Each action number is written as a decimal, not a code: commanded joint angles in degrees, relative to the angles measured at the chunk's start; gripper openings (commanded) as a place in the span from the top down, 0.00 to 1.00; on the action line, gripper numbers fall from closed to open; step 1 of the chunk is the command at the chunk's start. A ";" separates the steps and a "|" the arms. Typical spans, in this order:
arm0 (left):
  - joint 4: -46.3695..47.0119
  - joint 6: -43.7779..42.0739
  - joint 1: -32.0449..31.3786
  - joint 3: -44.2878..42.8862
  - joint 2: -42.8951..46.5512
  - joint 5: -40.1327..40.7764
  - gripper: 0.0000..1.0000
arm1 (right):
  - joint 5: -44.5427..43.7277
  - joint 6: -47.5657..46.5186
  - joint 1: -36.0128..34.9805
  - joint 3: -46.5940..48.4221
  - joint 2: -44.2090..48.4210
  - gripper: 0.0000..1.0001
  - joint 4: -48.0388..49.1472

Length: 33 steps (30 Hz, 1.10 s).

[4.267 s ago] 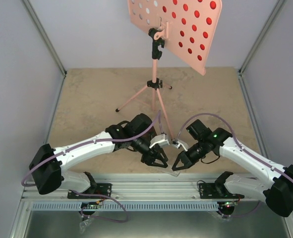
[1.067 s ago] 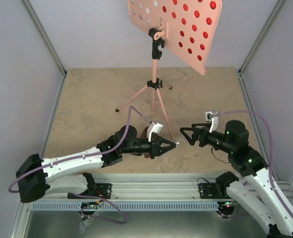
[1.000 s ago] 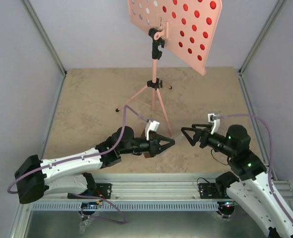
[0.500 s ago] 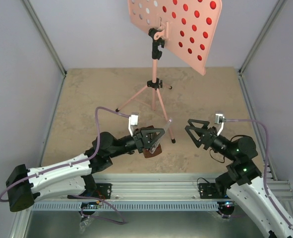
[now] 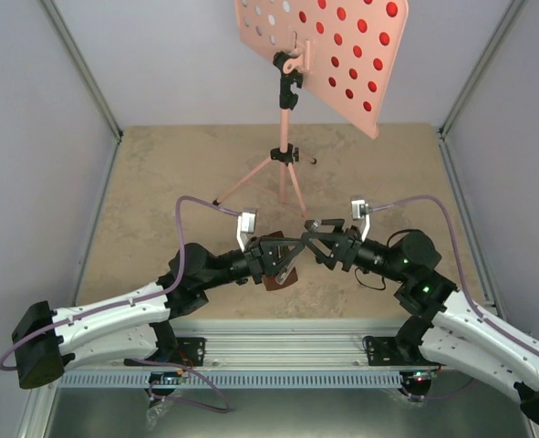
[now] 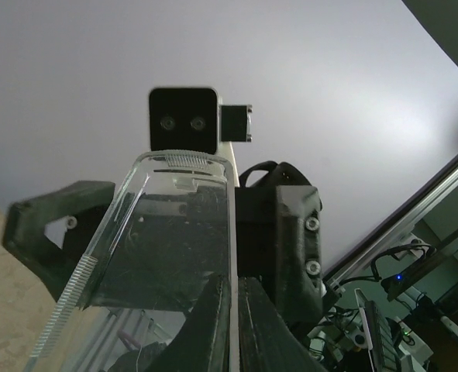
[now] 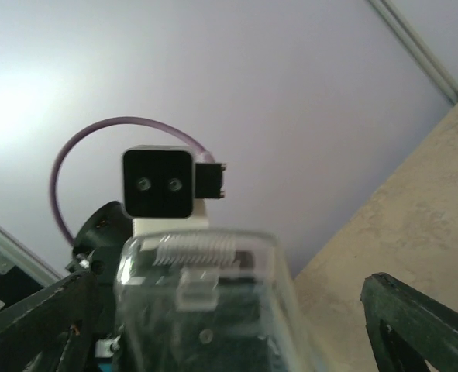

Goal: Pack up the instrument practice props

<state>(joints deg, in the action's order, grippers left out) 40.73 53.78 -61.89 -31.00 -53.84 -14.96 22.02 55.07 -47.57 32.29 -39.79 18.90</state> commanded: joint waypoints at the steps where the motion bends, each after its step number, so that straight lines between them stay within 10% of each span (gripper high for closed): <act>1: 2.37 -1.66 -0.16 -0.78 0.90 -1.39 1.00 | -4.34 -1.40 -1.42 3.69 -2.61 0.10 1.28; 33: -1.24 -3.43 -0.17 0.12 3.82 2.73 1.00 | -4.09 -2.61 -4.06 4.54 -3.73 0.53 -0.91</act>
<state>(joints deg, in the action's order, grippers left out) 38.98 52.31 -62.00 -30.48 -51.18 -13.63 18.63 53.08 -51.29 36.05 -43.86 17.89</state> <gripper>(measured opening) 0.033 0.548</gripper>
